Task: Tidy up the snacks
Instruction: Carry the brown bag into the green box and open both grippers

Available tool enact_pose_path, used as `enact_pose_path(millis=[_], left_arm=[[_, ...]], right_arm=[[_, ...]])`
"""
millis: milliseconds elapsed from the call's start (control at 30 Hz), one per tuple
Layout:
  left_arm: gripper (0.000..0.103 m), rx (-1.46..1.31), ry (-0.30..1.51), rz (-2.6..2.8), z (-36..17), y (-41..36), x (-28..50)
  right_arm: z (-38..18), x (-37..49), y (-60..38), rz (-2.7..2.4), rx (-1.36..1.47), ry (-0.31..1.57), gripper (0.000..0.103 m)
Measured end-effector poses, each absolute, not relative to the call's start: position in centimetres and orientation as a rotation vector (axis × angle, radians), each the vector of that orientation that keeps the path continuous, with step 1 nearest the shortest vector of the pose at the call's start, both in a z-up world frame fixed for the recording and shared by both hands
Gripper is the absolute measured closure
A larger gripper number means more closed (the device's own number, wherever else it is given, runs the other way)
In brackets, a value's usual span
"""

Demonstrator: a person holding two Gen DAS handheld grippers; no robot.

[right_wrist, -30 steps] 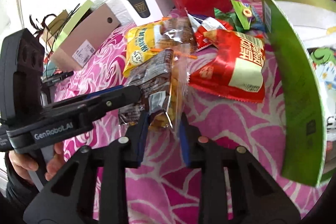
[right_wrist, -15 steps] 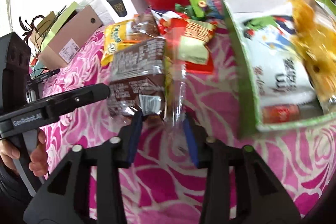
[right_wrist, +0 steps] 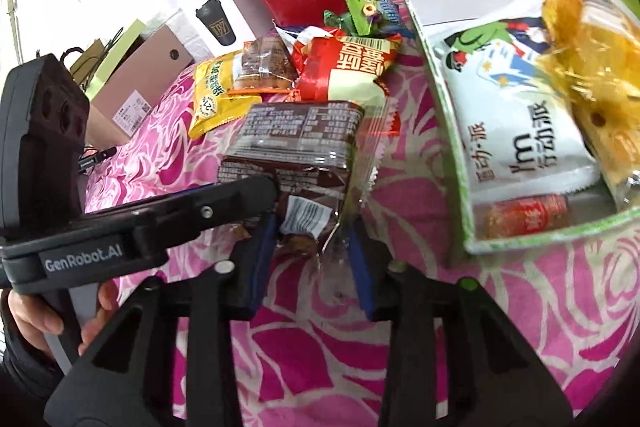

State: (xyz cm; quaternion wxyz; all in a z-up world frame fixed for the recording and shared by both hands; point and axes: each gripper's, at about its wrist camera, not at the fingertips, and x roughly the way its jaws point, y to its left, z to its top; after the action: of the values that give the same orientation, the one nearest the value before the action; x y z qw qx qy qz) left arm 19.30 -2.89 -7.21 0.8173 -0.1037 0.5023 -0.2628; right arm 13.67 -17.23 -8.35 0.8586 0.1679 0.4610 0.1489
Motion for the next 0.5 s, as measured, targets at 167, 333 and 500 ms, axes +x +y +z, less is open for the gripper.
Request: enact_pose_path(millis=[167,333,500], left_arm=[[0.066,-0.172,0.982,-0.583,-3.5,-3.9,17.2],[0.066,-0.140,0.864,-0.630,1.2,-5.8,16.1],[0.066,-0.114,0.815,-0.700,3.6,-9.0,16.8]], right_arm=[[-5.1,11.8,-17.9,0.309,0.336,0.886,0.068],[-0.9,10.2,-19.9,0.293,0.333,0.758,0.068],[1.1,9.6,-23.0,0.231,0.345,0.693,0.068]])
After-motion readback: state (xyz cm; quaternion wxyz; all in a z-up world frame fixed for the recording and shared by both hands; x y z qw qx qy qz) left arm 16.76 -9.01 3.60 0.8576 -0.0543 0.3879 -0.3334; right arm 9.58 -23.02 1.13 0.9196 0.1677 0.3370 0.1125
